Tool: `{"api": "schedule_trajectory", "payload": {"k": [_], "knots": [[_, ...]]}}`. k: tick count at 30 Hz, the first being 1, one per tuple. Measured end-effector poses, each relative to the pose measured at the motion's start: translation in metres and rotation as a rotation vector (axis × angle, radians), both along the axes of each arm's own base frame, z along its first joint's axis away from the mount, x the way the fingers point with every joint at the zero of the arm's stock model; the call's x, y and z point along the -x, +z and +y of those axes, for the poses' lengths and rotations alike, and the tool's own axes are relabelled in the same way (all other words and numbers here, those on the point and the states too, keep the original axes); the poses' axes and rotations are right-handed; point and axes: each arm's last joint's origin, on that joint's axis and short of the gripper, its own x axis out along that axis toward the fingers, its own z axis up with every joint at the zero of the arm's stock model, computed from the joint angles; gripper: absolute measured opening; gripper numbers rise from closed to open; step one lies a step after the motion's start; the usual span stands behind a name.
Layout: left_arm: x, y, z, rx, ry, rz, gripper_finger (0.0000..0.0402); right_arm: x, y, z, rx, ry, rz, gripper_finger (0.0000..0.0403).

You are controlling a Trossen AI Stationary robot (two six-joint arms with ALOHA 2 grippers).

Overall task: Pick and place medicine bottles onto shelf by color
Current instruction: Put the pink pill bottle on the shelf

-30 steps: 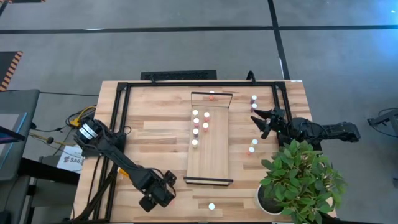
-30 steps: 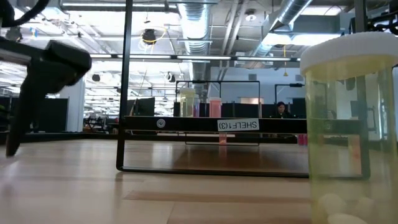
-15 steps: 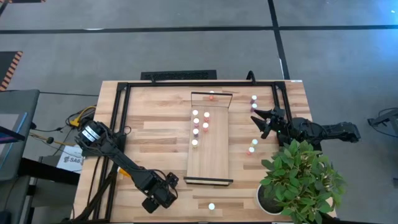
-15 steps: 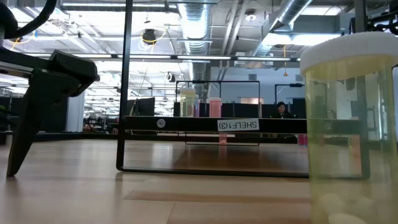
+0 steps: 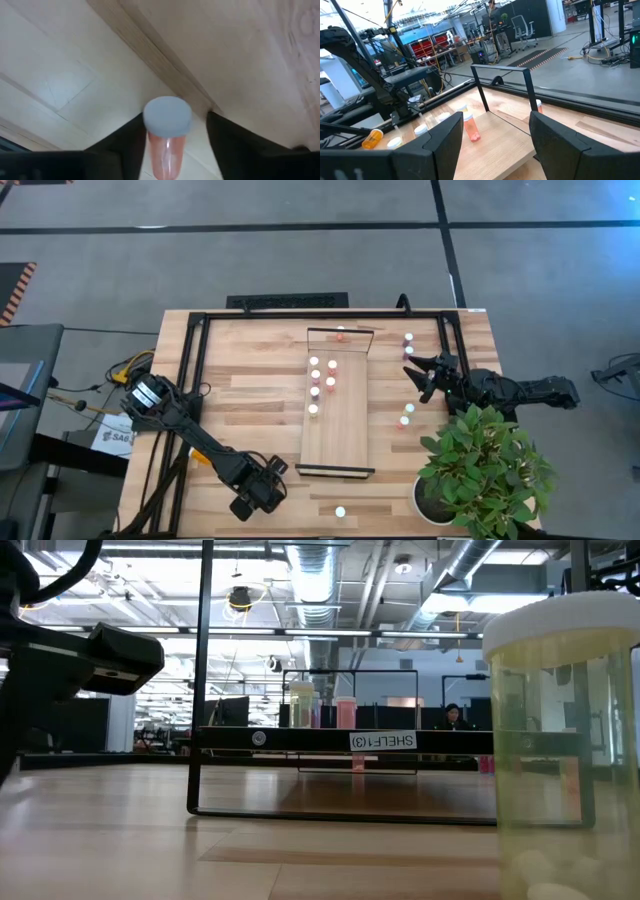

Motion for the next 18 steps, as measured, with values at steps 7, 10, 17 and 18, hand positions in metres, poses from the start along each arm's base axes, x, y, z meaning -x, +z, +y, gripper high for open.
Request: {"api": "schedule_trajectory", "payload": {"k": [7,10,17,18], "knots": [[0.0,-0.0001,-0.0002,0.001,-0.001,0.0,0.0094,0.0,0.0,0.0,0.0,0.0,0.0,0.0251],[0.0,0.0001,-0.0001,0.001,0.0,-0.001,0.0065,0.0,0.0,0.0,0.0,0.001,0.0,0.0251],[0.0022,0.0025,0.0026,-0.024,-0.011,0.005,0.0058,0.0,0.0,0.0,0.0,0.0,0.0,0.0251],[0.0028,0.0028,0.0037,-0.032,-0.015,0.009,0.0061,0.0,0.0,0.0,0.0,0.001,0.0,0.0251]]}}
